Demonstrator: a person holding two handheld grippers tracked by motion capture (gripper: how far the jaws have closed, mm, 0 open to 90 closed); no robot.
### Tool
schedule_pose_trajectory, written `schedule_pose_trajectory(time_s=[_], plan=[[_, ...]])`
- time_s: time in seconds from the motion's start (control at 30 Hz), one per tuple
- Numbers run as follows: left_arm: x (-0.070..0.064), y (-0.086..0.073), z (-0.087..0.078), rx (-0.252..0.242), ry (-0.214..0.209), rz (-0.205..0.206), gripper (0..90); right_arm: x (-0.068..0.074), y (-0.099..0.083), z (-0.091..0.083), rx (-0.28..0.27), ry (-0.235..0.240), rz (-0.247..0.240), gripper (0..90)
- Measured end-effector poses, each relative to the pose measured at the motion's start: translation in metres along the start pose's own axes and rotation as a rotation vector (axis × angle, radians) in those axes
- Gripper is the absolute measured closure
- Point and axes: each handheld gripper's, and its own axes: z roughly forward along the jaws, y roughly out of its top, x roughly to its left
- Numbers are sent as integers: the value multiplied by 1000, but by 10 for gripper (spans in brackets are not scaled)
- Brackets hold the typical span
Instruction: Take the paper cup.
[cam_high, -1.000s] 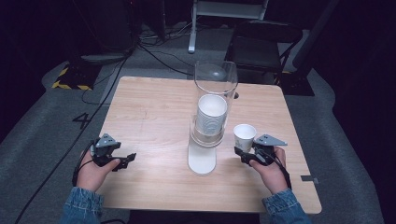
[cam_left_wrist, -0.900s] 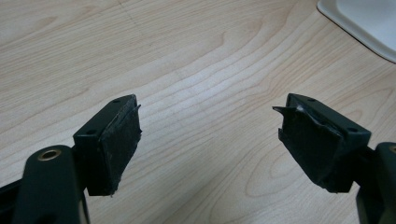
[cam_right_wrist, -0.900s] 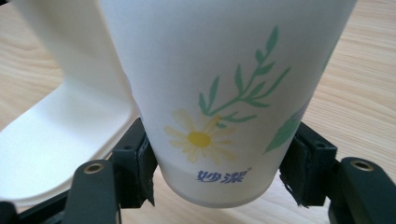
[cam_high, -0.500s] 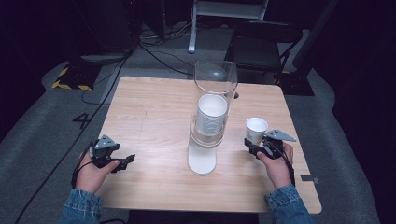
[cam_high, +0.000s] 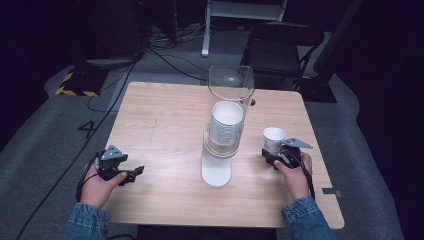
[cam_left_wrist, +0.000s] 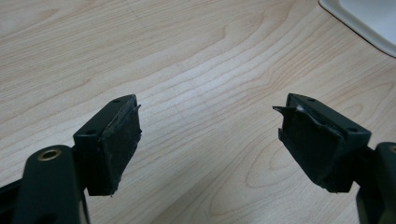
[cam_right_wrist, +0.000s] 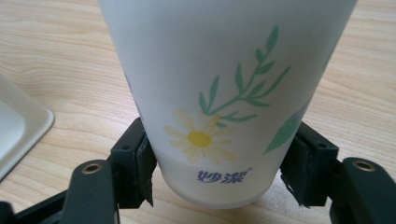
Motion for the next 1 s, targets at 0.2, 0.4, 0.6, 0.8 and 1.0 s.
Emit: schedule_pose_trajectory(time_s=[0.2, 0.4, 0.6, 0.8, 1.0], plan=[[0, 0, 0, 2, 0, 0, 204, 0, -2, 6, 42, 3, 14, 352], [0, -1, 1, 0, -1, -2, 204, 0, -4, 9, 80, 2, 13, 351], [0, -1, 1, 0, -2, -3, 204, 0, -7, 11, 111, 3, 3, 349], [0, -1, 2, 5, -3, 5, 203, 1, -8, 13, 131, -2, -5, 348], [-1, -1, 2, 8, -4, 3, 204, 1, -9, 13, 134, -5, -12, 347]])
